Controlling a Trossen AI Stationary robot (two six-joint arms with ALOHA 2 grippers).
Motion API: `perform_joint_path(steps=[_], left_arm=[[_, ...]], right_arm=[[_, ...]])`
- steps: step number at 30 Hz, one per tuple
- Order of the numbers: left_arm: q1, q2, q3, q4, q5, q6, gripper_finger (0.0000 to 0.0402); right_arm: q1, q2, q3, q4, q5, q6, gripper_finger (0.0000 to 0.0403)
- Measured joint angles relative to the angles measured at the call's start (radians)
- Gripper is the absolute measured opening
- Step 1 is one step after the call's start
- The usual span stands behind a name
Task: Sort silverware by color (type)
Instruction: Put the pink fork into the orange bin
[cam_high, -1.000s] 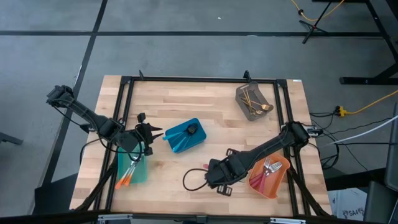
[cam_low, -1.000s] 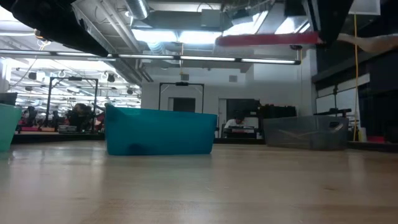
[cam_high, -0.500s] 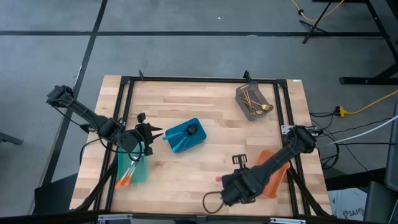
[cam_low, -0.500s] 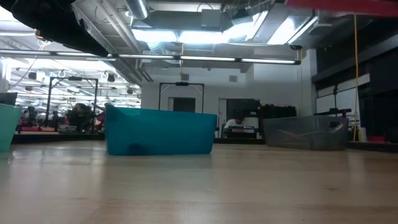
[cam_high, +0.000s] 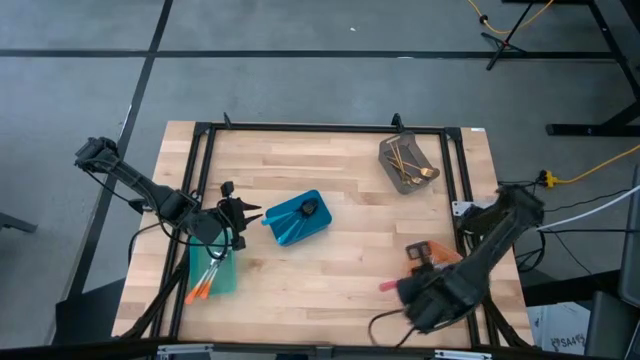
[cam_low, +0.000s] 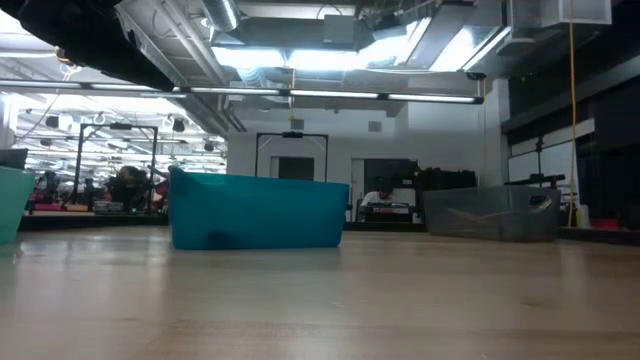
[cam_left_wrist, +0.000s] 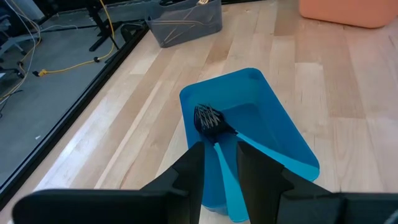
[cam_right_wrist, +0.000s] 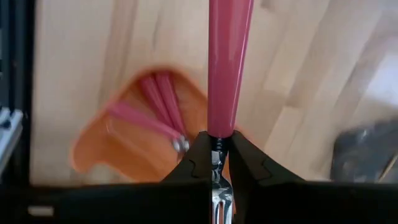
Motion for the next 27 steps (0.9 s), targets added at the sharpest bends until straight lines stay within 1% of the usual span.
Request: perform_joint_path(steps=[4, 7, 10, 13, 17, 22, 27], left_arm=[[0.0, 0.0, 0.0, -0.003, 0.0, 0.0, 0.0085], [0.0, 0.0, 0.0, -0.007, 0.0, 0.0, 0.0085], [0.0, 0.0, 0.0, -0.007, 0.0, 0.0, 0.0085], [0.0, 0.0, 0.0, -0.007, 0.0, 0.0, 0.0085], [0.0, 0.0, 0.0, -0.007, 0.0, 0.0, 0.0085], [0.0, 0.0, 0.0, -0.007, 0.0, 0.0, 0.0085], [0.0, 0.0, 0.0, -0.007, 0.0, 0.0, 0.0085]], right_arm=[[0.038, -0.154, -0.171, 0.041, -0.001, 0.098, 0.0015], [0.061, -0.289, -0.325, 0.172, 0.0, 0.143, 0.0014], [0.073, -0.405, -0.471, 0.321, -0.013, 0.141, 0.0014], [0.073, -0.49, -0.579, 0.415, -0.014, 0.12, 0.0014], [0.072, -0.543, -0.691, 0.492, -0.033, 0.07, 0.0014], [0.072, -0.546, -0.793, 0.545, -0.096, 0.017, 0.0014], [0.072, -0.546, -0.868, 0.633, -0.104, -0.049, 0.0014]])
